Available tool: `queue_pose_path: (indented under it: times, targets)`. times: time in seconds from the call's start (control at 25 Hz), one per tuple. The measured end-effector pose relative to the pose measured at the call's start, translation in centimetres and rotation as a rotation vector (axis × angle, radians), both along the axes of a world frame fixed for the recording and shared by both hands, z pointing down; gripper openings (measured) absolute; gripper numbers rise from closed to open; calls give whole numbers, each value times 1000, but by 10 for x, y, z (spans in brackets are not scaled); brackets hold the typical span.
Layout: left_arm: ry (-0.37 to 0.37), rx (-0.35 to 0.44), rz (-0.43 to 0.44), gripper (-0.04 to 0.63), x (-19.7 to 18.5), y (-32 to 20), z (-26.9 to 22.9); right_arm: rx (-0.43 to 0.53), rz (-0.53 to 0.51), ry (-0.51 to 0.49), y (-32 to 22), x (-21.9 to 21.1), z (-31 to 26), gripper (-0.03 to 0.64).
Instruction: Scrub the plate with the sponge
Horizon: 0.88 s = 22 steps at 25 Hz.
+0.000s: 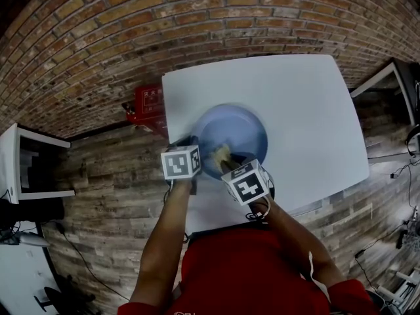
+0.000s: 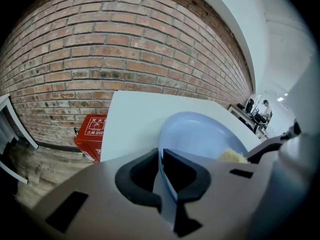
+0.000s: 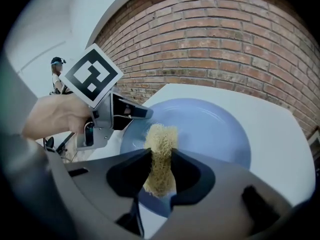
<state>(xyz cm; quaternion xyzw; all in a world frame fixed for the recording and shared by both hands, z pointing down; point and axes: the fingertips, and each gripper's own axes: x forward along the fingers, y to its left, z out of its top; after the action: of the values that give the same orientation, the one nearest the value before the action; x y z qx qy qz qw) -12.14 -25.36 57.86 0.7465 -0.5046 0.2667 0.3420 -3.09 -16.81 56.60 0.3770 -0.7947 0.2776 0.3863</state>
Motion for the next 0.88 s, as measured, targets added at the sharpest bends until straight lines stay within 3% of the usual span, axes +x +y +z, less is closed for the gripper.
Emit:
queue_pose_path:
  times: [0.44,0.88]
  targets:
    - [-9,11,7,40,0,0,0,32,122,79,-13,69,4,120]
    - [2,49,7,42,4,6,-7,78,152,29,-17,75,-11,120]
